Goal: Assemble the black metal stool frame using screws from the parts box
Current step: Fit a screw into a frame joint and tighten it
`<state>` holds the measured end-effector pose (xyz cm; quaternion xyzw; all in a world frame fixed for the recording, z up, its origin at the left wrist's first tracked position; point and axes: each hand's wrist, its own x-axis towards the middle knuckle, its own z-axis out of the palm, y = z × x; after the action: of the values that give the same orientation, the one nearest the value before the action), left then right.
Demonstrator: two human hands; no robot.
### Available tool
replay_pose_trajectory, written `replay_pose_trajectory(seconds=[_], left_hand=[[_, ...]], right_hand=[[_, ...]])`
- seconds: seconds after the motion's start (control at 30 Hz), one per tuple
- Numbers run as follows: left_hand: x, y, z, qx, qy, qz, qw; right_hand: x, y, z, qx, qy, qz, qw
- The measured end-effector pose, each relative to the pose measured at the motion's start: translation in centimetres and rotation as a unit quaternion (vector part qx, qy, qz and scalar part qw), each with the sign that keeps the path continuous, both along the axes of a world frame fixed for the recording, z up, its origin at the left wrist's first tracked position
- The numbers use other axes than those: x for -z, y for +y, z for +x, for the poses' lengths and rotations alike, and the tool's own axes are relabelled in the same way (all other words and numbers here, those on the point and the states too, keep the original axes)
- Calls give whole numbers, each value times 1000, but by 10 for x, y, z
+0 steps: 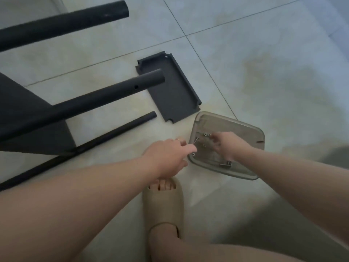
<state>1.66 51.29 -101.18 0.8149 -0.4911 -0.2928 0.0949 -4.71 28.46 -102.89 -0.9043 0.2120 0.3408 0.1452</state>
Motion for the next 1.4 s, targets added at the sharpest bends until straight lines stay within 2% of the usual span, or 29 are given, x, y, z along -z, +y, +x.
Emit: replay_pose_trajectory(seconds=[0.17,0.3,0.7,0.83,1.0,1.1,1.27,1.33,1.4], left_hand=[[12,-6,-1,-27,-2,-62,998],[16,-7,1,-32,6,-77,996],[13,-7,0,-37,8,-56,998],[10,-8,0,-34,8,-35,999],[-2,-7,5,-58,48,11,997],[-29,0,20,-91,73,59,991],[-97,27,44,-79,65,170,980],[-127,45,54,-122,132,202,963],[-156,67,63,-211,250,205,922]], right_hand=[[27,-7,6,4,-37,-27,999],[41,-7,8,-10,-52,-22,998],[58,4,4,-47,-55,-10,997],[51,5,5,-30,-64,11,997],[17,12,-2,46,-131,53,989],[-20,17,-7,40,-168,78,982],[-99,39,3,7,-219,74,973],[-132,53,11,1,-249,86,965],[-166,74,20,-18,-278,104,955]])
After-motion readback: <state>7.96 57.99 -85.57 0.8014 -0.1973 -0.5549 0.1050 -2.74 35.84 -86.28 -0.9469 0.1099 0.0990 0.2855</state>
